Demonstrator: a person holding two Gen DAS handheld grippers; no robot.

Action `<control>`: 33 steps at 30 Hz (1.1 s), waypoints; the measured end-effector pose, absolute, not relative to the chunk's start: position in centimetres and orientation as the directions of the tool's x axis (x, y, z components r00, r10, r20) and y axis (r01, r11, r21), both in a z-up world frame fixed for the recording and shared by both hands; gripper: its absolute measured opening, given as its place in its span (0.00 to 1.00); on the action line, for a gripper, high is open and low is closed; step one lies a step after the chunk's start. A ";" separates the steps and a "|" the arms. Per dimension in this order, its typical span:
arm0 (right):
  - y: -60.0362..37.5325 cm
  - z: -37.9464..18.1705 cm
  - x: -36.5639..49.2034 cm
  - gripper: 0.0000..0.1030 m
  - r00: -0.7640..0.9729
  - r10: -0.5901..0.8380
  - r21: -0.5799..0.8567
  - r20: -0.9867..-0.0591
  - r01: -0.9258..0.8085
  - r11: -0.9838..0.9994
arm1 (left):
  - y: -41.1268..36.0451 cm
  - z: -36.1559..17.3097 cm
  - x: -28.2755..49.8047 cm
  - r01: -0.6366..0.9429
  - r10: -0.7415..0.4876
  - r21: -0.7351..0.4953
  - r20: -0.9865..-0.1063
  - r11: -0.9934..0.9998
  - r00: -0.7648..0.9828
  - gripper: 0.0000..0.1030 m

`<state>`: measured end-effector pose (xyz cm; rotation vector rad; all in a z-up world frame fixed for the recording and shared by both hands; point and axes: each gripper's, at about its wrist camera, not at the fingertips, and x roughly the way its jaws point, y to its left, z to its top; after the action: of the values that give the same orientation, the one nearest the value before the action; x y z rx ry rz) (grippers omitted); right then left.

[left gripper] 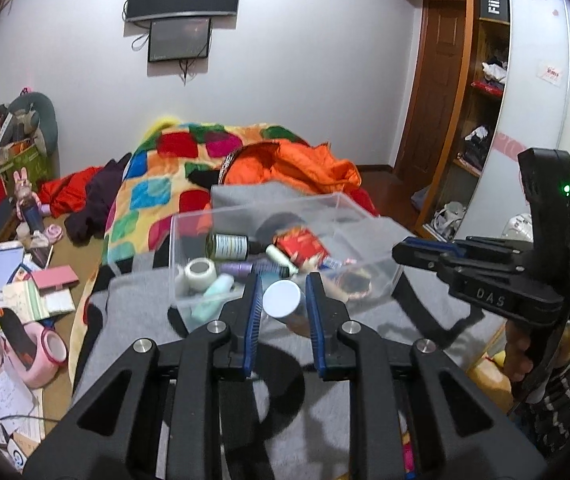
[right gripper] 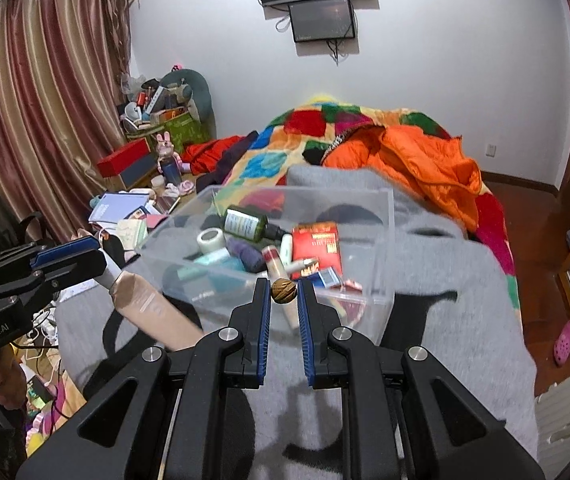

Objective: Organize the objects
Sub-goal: 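Carry the beige tube and brown ball over the clear box, lower them in, open both tools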

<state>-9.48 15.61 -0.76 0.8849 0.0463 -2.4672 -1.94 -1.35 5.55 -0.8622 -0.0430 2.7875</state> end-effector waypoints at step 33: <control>15.5 -2.6 -15.7 0.12 -0.650 -0.409 0.138 -0.640 0.427 -0.894 | -4.2 7.6 -12.5 -0.135 0.275 -0.293 -0.511 -0.947 -0.814 0.00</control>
<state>-15.68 15.52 -2.58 0.9614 0.0343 -2.4983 -12.52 -4.21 7.58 -0.8374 -0.3597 2.7786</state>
